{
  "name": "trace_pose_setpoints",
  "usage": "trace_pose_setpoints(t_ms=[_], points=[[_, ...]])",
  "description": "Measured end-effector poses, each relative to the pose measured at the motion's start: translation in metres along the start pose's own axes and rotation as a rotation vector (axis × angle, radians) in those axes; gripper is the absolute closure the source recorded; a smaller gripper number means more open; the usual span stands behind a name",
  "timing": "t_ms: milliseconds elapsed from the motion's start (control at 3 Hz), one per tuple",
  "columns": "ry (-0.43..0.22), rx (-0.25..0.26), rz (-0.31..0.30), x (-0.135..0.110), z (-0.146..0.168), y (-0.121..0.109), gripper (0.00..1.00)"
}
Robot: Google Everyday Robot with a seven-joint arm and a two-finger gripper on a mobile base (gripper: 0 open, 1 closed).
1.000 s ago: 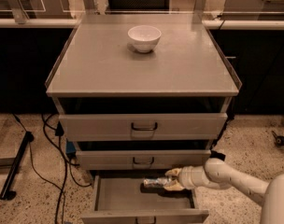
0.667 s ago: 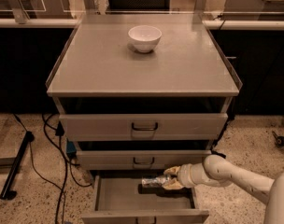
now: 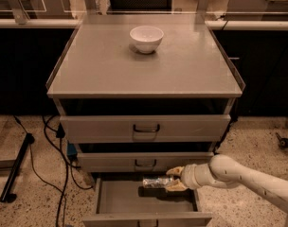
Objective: Pick redbull can from bottom drawer and place on counter
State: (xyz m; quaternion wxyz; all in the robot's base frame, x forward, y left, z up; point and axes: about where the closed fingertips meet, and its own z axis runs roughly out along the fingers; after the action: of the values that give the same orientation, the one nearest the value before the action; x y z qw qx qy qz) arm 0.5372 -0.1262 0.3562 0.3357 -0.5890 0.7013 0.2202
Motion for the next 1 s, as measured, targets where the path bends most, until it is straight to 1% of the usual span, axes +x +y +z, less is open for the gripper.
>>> trace_pose_setpoints(t_ms=[333,667,1000], points=[[0.021,0.031,0.004,-0.048,-0.06,0.014,1.0],[0.062,0.044,-0.017,-0.101,-0.117,0.031,1.0],[0.089,0.091,-0.072,-0.124,-0.144,0.015,1.0]])
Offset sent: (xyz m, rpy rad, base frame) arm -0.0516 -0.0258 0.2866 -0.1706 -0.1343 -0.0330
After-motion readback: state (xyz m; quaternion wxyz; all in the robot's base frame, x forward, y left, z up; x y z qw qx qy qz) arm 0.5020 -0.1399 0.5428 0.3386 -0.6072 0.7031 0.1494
